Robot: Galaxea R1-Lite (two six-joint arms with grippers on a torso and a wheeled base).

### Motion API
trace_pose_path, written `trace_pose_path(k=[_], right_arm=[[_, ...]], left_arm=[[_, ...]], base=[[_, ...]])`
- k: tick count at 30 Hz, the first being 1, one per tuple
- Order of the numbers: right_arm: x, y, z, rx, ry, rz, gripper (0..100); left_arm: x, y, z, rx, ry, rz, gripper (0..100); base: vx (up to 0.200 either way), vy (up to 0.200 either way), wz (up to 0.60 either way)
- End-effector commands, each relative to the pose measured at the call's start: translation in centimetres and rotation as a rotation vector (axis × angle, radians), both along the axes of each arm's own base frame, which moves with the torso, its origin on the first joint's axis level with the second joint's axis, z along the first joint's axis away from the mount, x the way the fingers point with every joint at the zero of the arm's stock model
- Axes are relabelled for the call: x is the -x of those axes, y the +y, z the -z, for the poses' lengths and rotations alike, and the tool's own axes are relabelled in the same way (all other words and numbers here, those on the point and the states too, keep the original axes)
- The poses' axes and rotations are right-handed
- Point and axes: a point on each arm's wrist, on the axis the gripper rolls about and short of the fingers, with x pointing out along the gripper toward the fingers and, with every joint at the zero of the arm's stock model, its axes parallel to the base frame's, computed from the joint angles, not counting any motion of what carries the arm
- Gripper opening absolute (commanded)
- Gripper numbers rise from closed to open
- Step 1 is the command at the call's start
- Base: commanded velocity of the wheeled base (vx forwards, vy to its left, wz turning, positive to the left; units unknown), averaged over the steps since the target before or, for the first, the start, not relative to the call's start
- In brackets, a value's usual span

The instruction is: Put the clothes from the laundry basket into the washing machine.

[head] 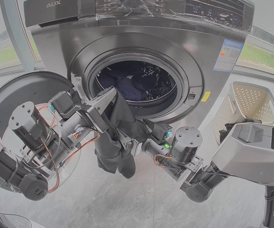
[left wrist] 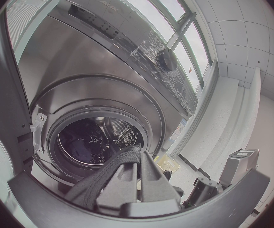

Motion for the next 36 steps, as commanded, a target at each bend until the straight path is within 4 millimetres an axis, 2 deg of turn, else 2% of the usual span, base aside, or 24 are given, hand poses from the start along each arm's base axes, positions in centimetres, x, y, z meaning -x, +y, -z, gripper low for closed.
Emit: trace_pose_path(k=[1, 5, 12, 28, 33, 36], right_arm=[[0.7, 1.2, 2.5, 0.042, 0.044, -0.027, 100], [1.2, 2.1, 3.4, 0.056, 0.056, -0.051, 100], [0.6, 3.0, 4.2, 0.058, 0.057, -0.03, 100], [-2.1, 3.4, 0.9, -0.059, -0.039, 0.01, 100], [-1.9, 3.7, 0.7, -0.066, -0.042, 0.002, 100], [-2.5, 3.1, 0.6, -0.071, -0.038, 0.042, 100]], left_arm=[[-0.2, 0.2, -0.2, 0.004, -0.009, -0.01, 0], [-0.4, 0.5, -0.2, 0.008, -0.008, -0.02, 0], [-0.3, 0.4, -0.2, 0.006, -0.007, -0.018, 0], [0.1, 0.4, -0.2, 0.005, -0.006, -0.007, 0], [0.0, 0.4, -0.1, 0.003, -0.006, -0.009, 0], [0.1, 0.5, -0.4, 0.01, -0.01, -0.011, 0]], base=[[0.0, 0.0, 0.0], [0.0, 0.0, 0.0], [0.0, 0.0, 0.0], [0.0, 0.0, 0.0], [0.0, 0.0, 0.0], [0.0, 0.0, 0.0]])
